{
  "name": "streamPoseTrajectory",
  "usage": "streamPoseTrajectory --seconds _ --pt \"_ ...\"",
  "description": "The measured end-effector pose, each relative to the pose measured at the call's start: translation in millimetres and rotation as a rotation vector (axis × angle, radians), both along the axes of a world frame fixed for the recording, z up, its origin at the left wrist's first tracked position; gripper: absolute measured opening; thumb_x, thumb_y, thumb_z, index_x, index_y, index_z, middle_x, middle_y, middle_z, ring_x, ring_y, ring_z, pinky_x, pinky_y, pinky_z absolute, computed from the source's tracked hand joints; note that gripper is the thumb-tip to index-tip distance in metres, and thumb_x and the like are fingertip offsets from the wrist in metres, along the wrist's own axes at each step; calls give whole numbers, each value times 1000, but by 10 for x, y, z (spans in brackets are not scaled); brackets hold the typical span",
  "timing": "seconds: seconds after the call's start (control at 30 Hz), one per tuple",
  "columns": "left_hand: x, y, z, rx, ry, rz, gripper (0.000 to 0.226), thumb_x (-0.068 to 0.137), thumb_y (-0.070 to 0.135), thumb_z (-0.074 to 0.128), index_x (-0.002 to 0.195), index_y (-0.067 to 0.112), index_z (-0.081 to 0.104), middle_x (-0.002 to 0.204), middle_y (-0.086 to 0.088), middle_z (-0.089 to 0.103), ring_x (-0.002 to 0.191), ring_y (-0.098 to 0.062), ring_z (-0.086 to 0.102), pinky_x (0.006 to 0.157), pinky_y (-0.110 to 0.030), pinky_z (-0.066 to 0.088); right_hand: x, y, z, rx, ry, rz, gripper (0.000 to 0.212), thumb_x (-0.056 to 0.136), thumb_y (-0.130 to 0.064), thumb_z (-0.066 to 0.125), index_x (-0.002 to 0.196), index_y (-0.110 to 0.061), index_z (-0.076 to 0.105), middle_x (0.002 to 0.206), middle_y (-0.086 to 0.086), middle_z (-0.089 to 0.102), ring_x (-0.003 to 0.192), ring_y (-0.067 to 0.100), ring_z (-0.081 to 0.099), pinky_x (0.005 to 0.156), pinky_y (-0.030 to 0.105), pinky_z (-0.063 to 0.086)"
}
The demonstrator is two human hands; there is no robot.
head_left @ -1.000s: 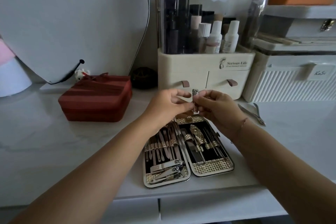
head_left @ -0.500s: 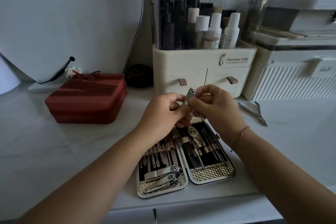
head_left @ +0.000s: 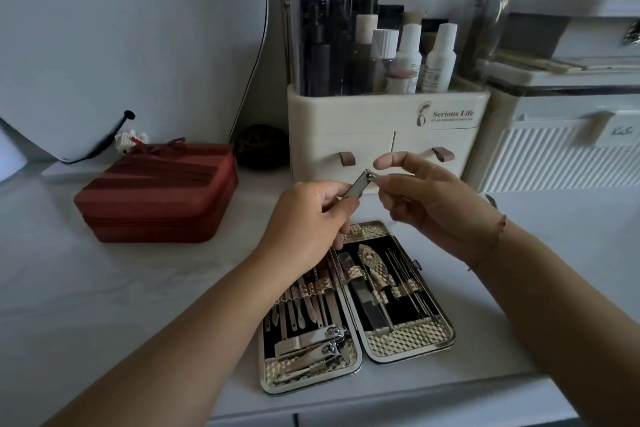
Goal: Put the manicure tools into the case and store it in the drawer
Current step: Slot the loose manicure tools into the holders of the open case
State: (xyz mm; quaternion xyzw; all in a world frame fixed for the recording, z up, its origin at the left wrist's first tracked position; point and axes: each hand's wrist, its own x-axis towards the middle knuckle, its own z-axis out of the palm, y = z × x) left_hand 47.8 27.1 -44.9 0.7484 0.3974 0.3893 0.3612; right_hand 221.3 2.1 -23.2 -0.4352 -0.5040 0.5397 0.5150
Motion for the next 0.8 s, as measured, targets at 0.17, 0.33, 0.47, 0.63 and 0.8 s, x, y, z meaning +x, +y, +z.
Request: streamPoseTrajectory --seconds 0.17,0.33,0.47,0.63,0.8 --pt "-40 -28 56 -89 -65 -28 15 92 20 54 92 18 69 56 1 56 44 -16 50 53 -22 40 -12 -4 -35 71 -56 -22 16 76 -18 63 89 -13 56 60 6 59 54 14 42 52 18 39" --pt "-54 -44 86 -172 -159 -74 17 94 18 52 91 18 68 56 1 47 41 -11 37 50 -23 36 16 19 -44 92 90 -13 18 75 -17 59 91 -11 62 62 4 59 55 10 47 54 14 43" --pt "-102 -37 100 -292 -239 -144 17 94 19 52 94 18 69 56 4 45 42 -9 34 48 -19 32 28 41 -45 39 245 -4 17 77 -14 56 91 -7 62 63 2 62 52 5 50 54 12 45" --pt "-106 -55 116 -266 -144 -205 20 94 17 51 102 15 70 56 3 41 42 -7 30 47 -16 30 67 68 -64 -62 410 -30 11 80 -16 56 86 -8 60 61 0 59 48 3 47 48 11 41" --pt "-127 -59 108 -280 -57 -200 19 94 16 53 102 14 70 55 1 40 39 -3 30 47 -14 29 75 33 -47 22 245 -50 16 78 -22 57 87 -11 66 52 -3 53 42 6 36 45 14 29"
